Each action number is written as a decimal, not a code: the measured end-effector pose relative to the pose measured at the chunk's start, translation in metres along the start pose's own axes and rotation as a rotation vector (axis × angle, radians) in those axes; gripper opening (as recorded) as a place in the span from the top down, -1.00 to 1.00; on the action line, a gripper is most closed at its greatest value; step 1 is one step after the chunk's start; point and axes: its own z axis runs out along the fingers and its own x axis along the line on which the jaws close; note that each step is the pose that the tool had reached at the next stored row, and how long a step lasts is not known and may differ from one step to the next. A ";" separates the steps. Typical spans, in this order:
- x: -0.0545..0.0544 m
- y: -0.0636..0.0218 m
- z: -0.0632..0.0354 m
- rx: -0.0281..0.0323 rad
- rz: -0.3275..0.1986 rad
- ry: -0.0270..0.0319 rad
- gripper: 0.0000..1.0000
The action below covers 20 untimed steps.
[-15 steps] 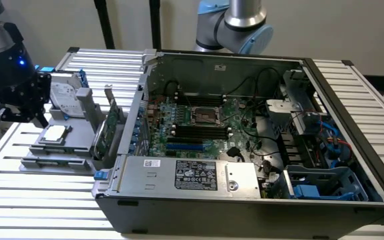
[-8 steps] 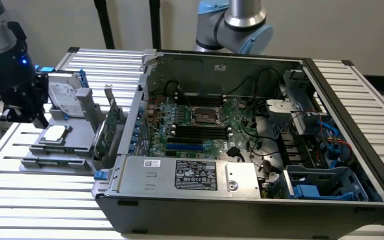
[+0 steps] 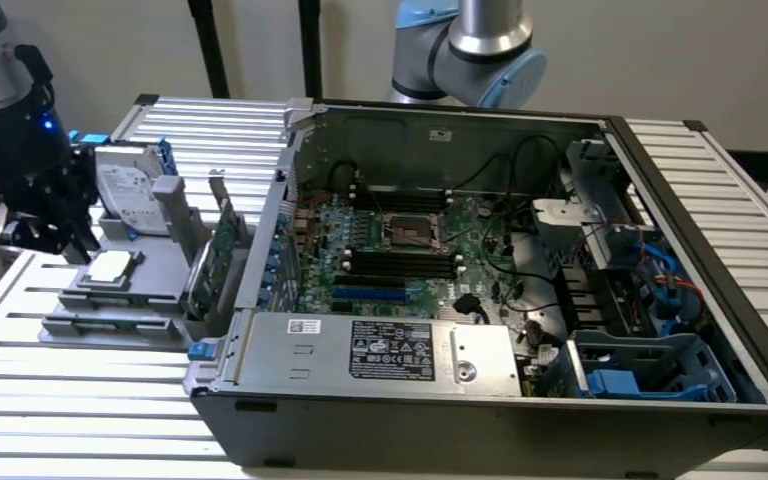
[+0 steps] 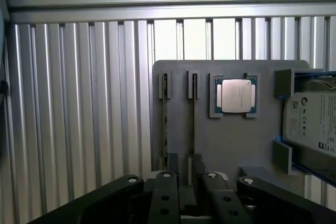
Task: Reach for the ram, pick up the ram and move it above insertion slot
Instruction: 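Pick up the ram and move it above insertion slot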
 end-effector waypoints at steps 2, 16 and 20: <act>0.000 0.0000 0.0033 0.0016 0.000 0.0001 0.39; 0.009 -0.0016 0.0287 0.0035 0.000 0.0000 0.39; 0.014 -0.0030 0.0359 0.0032 0.000 0.0002 0.39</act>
